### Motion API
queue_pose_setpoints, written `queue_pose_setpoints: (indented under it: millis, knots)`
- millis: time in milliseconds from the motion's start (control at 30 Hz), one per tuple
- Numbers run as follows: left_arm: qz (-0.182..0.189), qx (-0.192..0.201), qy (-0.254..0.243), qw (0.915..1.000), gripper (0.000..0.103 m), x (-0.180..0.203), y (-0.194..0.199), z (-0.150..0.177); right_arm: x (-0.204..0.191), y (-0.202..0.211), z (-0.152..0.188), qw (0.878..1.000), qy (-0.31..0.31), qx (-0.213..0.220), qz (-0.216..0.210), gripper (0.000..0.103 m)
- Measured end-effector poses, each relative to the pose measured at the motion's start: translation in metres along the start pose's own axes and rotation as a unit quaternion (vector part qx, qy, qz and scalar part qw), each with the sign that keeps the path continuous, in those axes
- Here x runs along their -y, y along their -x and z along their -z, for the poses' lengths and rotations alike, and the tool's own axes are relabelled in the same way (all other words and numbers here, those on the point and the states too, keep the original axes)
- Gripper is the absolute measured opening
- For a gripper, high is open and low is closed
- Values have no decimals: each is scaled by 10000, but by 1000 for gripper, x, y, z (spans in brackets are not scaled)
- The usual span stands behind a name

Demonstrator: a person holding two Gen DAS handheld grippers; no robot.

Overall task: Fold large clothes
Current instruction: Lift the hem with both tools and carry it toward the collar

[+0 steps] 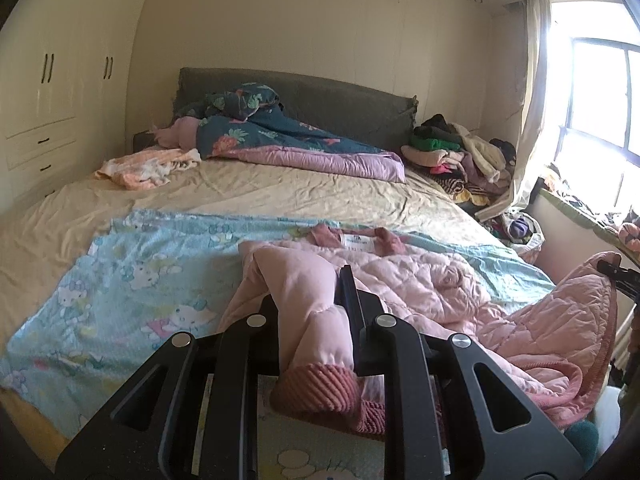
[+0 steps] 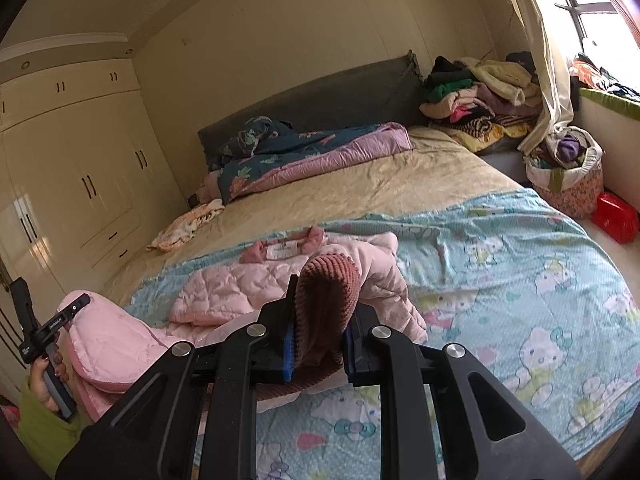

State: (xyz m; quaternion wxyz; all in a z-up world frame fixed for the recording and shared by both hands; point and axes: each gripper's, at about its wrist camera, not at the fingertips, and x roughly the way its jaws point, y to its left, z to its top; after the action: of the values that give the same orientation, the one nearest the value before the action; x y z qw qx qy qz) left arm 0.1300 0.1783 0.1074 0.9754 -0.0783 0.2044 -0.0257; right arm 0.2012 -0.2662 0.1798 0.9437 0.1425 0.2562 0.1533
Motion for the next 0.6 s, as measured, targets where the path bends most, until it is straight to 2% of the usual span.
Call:
queue_pose_setpoints:
  millis: [333,600]
  knots:
    - [-131,78,-118,9998,12,3,-18,-24,-2,-15,-27,9999,23,106,3,17]
    - [-302,-18,-78,9995,13,-3,-45,-38,1,-41,-47,10000,6,50,60,17]
